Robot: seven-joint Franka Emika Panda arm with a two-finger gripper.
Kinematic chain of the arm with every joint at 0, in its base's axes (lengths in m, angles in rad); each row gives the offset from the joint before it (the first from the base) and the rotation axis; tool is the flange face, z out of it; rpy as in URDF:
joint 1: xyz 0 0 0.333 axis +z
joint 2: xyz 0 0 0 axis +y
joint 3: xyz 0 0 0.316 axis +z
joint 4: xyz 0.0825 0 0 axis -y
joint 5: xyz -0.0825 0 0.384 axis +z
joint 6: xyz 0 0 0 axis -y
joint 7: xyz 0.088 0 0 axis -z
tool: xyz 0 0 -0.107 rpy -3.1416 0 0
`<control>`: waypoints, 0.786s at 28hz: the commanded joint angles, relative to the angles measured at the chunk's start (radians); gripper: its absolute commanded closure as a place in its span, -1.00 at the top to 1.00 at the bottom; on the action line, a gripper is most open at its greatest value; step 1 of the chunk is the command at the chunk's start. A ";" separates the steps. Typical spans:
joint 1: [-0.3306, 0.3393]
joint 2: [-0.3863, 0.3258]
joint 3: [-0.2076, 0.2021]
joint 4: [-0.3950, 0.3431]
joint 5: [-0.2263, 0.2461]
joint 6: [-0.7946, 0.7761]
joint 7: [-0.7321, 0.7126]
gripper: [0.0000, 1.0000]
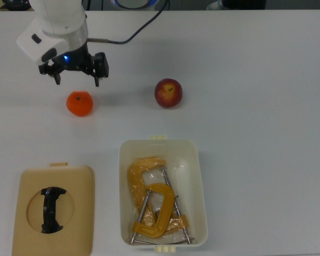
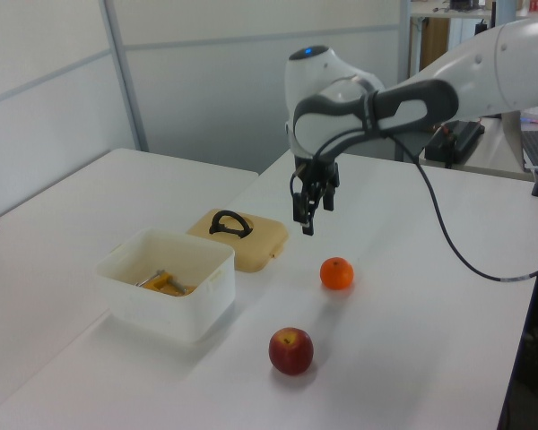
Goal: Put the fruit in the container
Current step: 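Move the gripper down over the orange tangerine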
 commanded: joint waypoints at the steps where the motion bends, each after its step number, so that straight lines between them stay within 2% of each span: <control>1: 0.009 0.017 -0.003 -0.071 -0.066 0.114 0.079 1.00; 7: 0.009 0.015 -0.005 -0.171 -0.107 0.214 0.092 1.00; 11: 0.009 0.017 -0.005 -0.231 -0.161 0.293 0.140 1.00; 17: 0.009 0.015 -0.003 -0.308 -0.222 0.382 0.188 1.00; 22: 0.003 0.020 -0.005 -0.345 -0.248 0.434 0.191 1.00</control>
